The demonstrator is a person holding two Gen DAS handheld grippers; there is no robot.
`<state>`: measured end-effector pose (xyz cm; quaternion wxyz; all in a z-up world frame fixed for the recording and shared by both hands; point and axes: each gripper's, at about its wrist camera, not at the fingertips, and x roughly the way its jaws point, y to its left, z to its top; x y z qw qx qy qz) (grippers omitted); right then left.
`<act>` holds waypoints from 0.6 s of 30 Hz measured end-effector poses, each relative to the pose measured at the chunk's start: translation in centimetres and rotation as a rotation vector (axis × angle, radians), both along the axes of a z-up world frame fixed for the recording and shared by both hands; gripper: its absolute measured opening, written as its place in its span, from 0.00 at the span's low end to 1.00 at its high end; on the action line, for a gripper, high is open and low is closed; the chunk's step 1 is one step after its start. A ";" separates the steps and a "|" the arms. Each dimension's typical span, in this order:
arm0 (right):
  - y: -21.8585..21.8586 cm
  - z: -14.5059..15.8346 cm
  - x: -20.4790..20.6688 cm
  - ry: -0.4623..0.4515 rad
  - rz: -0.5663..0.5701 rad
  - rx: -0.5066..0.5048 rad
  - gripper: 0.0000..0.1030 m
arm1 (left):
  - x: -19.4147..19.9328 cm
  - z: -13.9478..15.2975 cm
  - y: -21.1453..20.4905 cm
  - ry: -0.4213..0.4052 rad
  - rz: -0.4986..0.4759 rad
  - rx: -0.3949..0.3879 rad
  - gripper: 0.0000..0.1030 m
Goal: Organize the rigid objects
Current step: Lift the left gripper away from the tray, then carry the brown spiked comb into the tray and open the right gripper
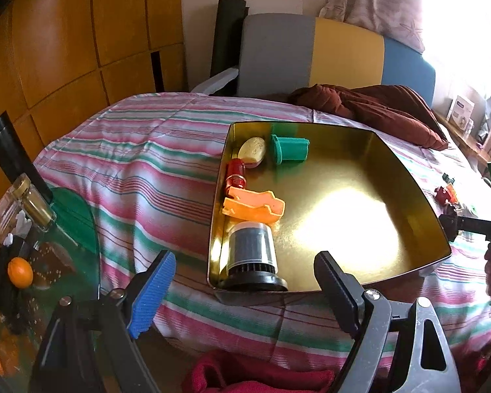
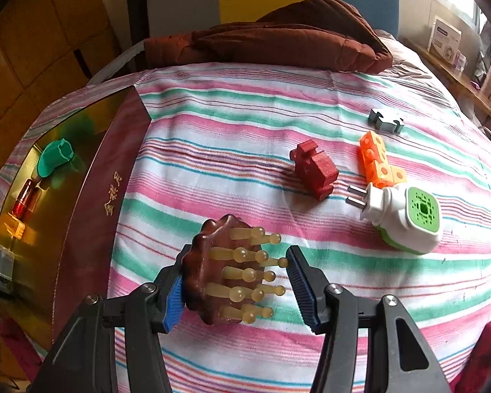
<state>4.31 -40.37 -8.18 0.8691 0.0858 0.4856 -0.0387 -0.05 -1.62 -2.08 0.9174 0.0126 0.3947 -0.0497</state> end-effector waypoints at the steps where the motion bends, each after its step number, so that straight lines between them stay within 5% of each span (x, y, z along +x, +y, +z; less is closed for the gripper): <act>1: 0.1 0.1 -0.1 0.003 0.002 0.002 0.55 | 0.0 -0.1 0.2 0.001 0.002 -0.003 0.85; 11: 0.9 1.3 -1.2 0.002 -0.021 0.020 0.55 | 0.0 -1.0 2.2 0.025 0.023 -0.041 0.82; 18: 2.2 6.6 -2.1 -0.120 -0.003 0.049 0.55 | 0.2 -1.5 3.7 0.046 0.038 -0.062 0.66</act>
